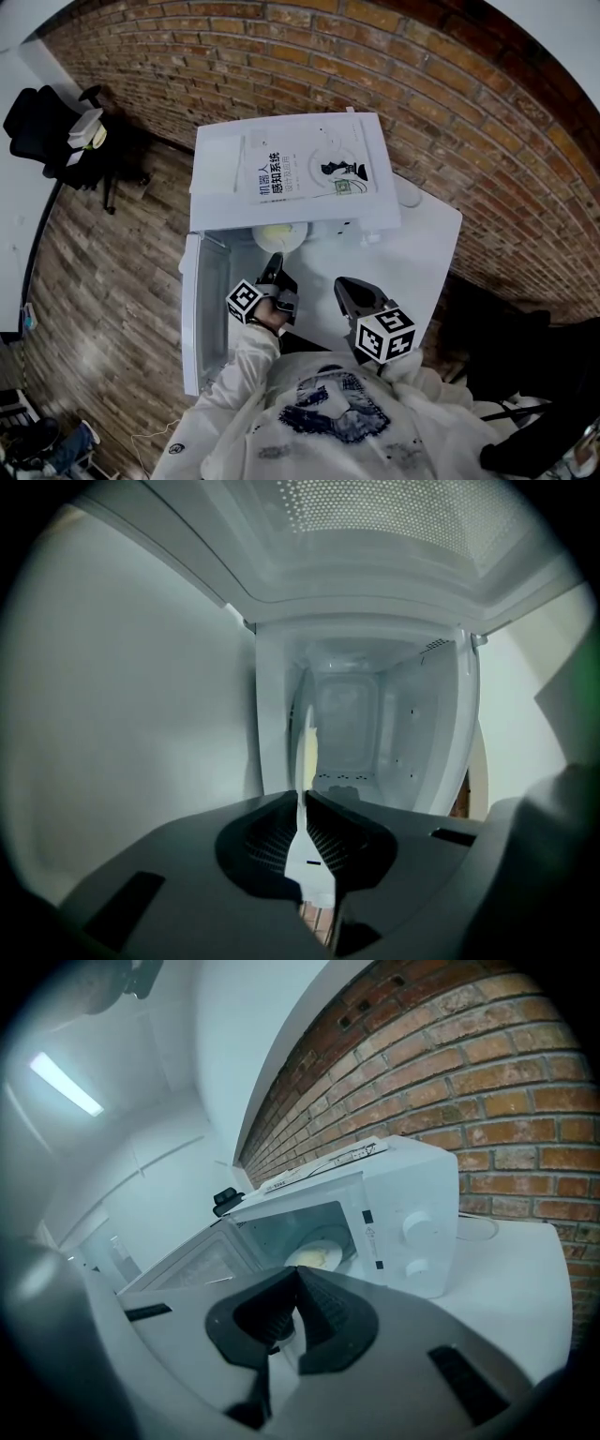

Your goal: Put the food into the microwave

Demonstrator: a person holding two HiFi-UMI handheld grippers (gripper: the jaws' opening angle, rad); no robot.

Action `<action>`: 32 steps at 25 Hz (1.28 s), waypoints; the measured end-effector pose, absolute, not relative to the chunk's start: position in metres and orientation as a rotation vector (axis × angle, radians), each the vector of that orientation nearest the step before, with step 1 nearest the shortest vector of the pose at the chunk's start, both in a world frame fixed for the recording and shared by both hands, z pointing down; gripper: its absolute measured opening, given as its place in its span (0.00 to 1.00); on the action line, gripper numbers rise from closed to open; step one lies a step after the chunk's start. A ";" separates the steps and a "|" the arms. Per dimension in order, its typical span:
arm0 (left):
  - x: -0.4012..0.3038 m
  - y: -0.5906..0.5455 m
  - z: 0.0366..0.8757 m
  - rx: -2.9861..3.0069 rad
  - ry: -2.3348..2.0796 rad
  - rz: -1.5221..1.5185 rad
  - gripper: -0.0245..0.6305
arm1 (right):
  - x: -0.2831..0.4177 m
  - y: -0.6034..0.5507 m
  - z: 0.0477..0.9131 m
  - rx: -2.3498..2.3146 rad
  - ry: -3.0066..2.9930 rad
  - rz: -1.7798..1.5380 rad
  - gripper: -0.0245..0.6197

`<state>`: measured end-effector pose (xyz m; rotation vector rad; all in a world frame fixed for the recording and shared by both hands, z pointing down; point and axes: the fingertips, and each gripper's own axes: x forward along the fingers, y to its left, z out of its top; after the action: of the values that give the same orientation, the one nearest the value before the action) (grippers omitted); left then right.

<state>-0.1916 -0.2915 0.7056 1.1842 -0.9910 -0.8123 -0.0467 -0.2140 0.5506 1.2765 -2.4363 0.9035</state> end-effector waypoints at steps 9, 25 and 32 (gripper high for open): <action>-0.191 -0.294 0.704 1.196 -0.987 -0.815 0.07 | -0.044 -0.214 0.553 1.282 -2.427 0.917 0.06; -0.194 -0.324 0.710 1.191 -0.986 -0.819 0.07 | -0.042 -0.223 0.558 1.308 -2.403 0.921 0.06; -0.193 -0.335 0.707 1.185 -0.980 -0.818 0.07 | -0.040 -0.226 0.557 1.331 -2.389 0.922 0.06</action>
<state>-0.1933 -0.3349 0.7069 1.1845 -0.9798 -0.8180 -0.0404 -0.2263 0.5567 1.3315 -2.3893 0.9223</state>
